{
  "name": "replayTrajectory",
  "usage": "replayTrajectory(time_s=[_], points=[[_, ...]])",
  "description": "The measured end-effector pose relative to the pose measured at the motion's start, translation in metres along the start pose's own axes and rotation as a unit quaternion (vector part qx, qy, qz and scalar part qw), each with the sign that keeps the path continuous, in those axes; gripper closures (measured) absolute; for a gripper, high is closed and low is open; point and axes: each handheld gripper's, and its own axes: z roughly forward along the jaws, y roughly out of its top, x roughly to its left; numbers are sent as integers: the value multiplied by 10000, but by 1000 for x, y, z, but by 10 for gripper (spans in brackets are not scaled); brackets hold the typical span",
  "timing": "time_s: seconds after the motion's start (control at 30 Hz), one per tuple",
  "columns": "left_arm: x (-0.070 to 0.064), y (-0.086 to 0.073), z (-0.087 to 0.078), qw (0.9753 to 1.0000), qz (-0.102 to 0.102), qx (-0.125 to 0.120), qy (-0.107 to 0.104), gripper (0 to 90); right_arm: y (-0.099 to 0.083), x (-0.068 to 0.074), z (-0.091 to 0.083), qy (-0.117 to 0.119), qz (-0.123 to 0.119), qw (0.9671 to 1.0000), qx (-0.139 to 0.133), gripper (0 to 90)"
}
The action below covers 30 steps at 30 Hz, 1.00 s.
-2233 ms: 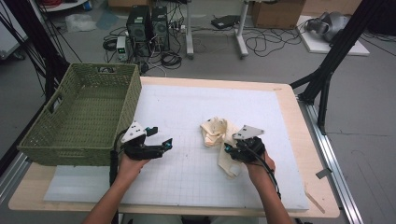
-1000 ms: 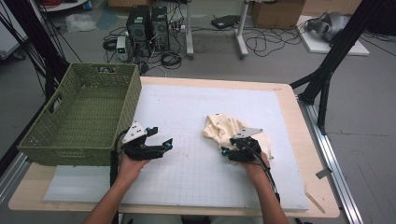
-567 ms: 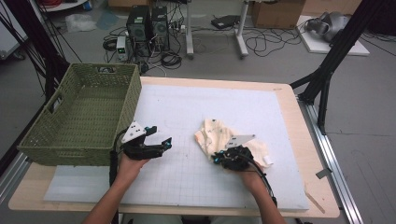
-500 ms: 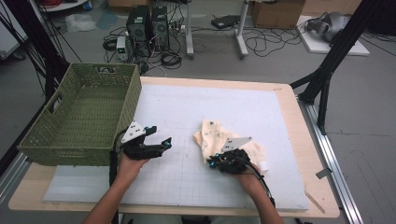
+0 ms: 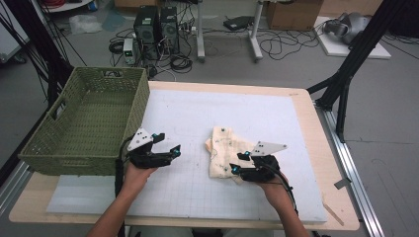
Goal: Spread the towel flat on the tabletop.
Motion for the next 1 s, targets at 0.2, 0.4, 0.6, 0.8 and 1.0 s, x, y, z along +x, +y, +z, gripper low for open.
replayTrajectory(time_s=[0.2, 0.4, 0.6, 0.8, 1.0], points=[[-1, 0, 1, 10000, 17, 21, -10, 218, 4, 6, 24, -157, 219, 9992, 308, 431], [0, 0, 1, 10000, -11, 22, -2, 218, 4, 7, 51, -242, 69, 9967, 772, 668], [0, 0, 0, 10000, 14, 23, 9, 218, 13, 3, 36, -325, -262, 9971, 635, 848], [0, 0, 1, 10000, 17, 40, 7, 219, 31, -30, 8, -1086, -166, 9925, 533, 851], [0, 0, 1, 10000, 9, 48, -2, 219, 41, -68, 0, -1993, -169, 9747, 994, 852]])
